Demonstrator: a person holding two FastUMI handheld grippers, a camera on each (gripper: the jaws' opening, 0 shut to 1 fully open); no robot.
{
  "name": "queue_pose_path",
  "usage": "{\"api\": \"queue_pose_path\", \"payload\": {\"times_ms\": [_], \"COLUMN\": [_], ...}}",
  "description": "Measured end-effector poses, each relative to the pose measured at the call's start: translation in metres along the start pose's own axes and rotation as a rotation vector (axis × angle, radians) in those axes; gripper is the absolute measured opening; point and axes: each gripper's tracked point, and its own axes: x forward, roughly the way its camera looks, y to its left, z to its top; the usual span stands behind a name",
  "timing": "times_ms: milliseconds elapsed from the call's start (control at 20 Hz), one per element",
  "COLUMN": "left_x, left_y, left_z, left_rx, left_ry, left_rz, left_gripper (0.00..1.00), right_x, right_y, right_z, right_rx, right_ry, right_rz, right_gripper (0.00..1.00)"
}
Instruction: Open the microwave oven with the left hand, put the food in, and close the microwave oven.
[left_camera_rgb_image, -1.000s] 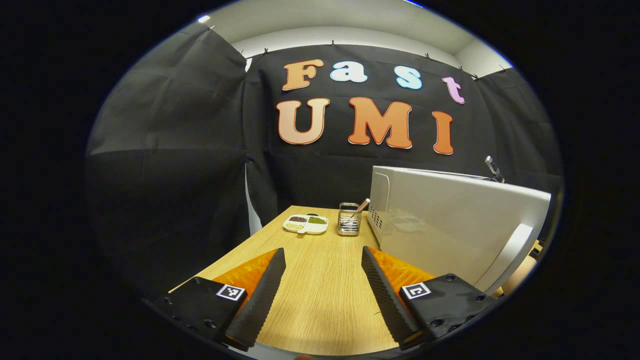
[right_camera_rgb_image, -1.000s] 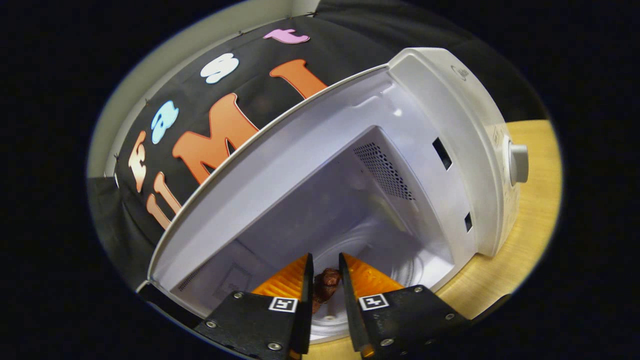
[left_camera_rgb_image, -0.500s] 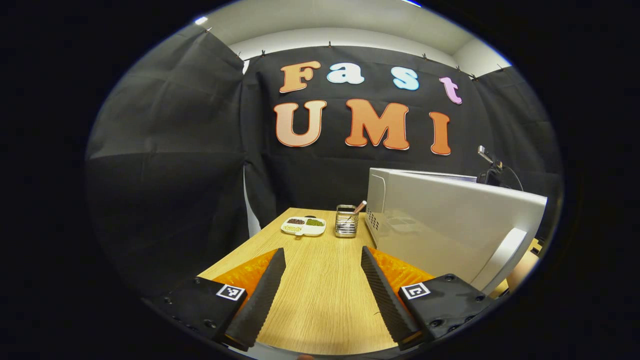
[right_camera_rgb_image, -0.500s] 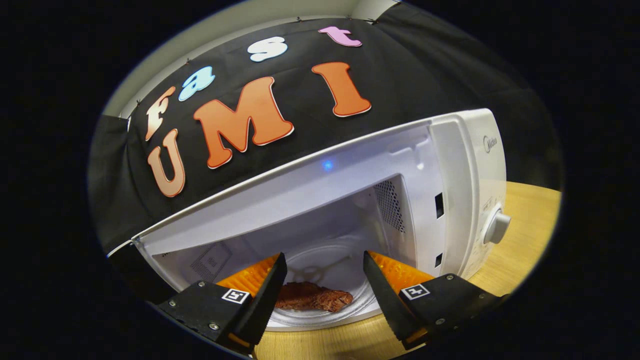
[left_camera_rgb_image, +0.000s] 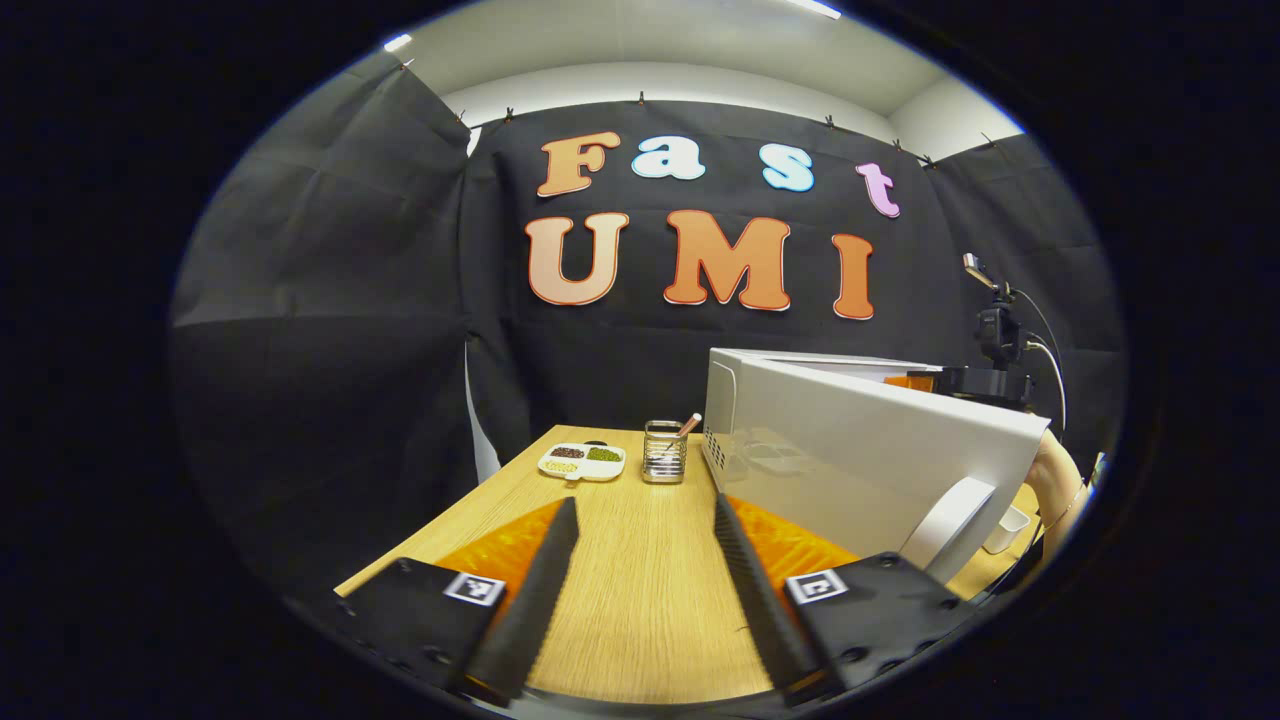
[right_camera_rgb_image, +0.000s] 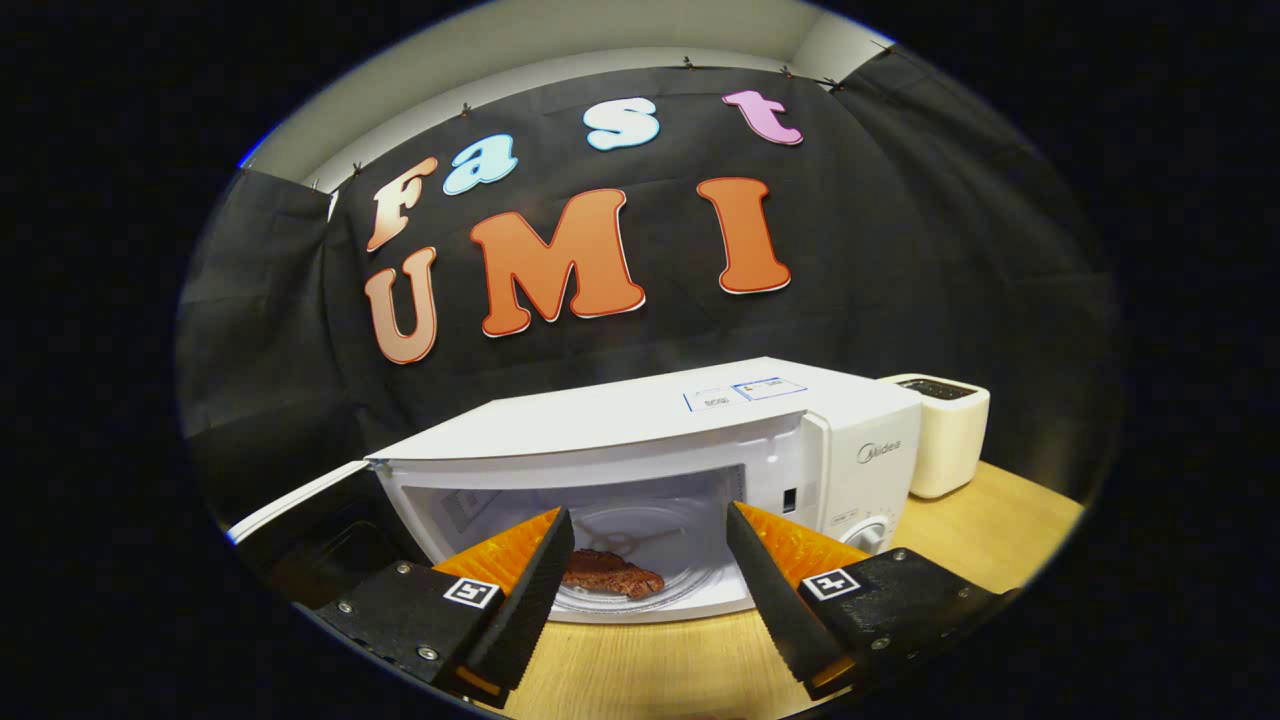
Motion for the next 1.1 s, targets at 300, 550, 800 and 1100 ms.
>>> {"api": "queue_pose_path", "payload": {"times_ms": [300, 550, 800, 1100], "left_x": [0.009, 0.010, 0.007, 0.005], "left_y": [-0.001, -0.048, -0.076, -0.119], "left_z": [-0.009, -0.016, -0.015, -0.028], "left_rx": [0.003, -0.065, -0.060, 0.008], "left_ry": [0.027, 0.056, 0.057, 0.095], "left_rz": [-0.036, -0.173, -0.217, -0.272], "left_gripper": [0.14, 0.04, 0.04, 0.01], "right_x": [-0.059, -0.097, -0.116, -0.130], "right_y": [-0.030, -0.065, -0.091, -0.108], "right_z": [0.048, 0.084, 0.089, 0.089], "right_rx": [-0.100, -0.091, -0.075, -0.080], "right_ry": [-0.036, -0.076, -0.082, -0.074], "right_rz": [0.020, 0.009, -0.009, -0.007], "right_gripper": [0.94, 0.95, 0.94, 0.95]}}
